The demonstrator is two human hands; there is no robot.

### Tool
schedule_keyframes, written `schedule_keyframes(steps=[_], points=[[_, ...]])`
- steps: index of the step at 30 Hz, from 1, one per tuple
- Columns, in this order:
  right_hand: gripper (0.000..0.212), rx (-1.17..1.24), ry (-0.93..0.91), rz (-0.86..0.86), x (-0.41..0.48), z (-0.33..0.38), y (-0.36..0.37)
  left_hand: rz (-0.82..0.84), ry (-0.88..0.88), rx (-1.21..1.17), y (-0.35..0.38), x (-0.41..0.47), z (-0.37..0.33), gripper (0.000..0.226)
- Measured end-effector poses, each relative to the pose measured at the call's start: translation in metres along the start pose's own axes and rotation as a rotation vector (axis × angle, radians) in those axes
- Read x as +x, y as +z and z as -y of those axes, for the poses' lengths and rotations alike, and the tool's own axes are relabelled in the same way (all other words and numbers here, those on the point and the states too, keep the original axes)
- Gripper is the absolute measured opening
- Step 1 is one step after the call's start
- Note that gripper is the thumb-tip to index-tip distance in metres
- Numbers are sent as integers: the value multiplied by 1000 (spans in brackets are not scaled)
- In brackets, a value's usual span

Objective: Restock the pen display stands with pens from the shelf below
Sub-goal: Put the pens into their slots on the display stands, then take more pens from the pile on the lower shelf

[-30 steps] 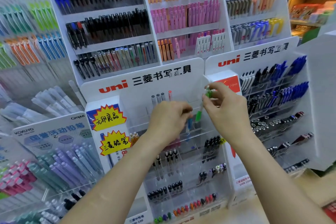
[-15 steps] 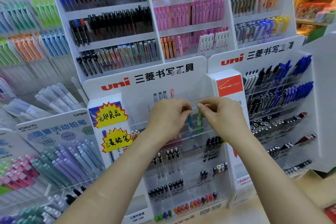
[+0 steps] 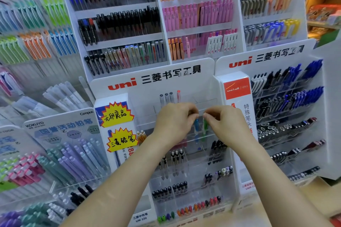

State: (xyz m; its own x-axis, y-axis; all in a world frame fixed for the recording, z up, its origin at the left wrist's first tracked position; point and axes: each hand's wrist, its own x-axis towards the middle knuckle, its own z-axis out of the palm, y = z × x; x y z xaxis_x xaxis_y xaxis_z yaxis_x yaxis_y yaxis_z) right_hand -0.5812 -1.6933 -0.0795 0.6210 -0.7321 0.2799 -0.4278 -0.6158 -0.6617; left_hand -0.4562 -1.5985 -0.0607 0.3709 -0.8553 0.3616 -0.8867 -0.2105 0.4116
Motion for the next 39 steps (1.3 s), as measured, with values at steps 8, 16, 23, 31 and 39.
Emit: schedule_keyframes(steps=[8, 16, 23, 31, 39], points=[[27, 74, 26, -104, -23, 4, -1, 53, 35, 182, 1, -4, -3, 22], [19, 355, 157, -96, -90, 2, -26, -152, 78, -174, -20, -51, -6, 19], [21, 345, 306, 5, -188, -9, -28, 11, 151, -358, 8, -164, -1, 18], [23, 176, 607, 108, -314, -74, 3, 396, 131, -388, 89, -278, 12, 25], [18, 130, 748, 177, -397, -189, 96, 670, -7, -317, 228, -375, 45, 25]])
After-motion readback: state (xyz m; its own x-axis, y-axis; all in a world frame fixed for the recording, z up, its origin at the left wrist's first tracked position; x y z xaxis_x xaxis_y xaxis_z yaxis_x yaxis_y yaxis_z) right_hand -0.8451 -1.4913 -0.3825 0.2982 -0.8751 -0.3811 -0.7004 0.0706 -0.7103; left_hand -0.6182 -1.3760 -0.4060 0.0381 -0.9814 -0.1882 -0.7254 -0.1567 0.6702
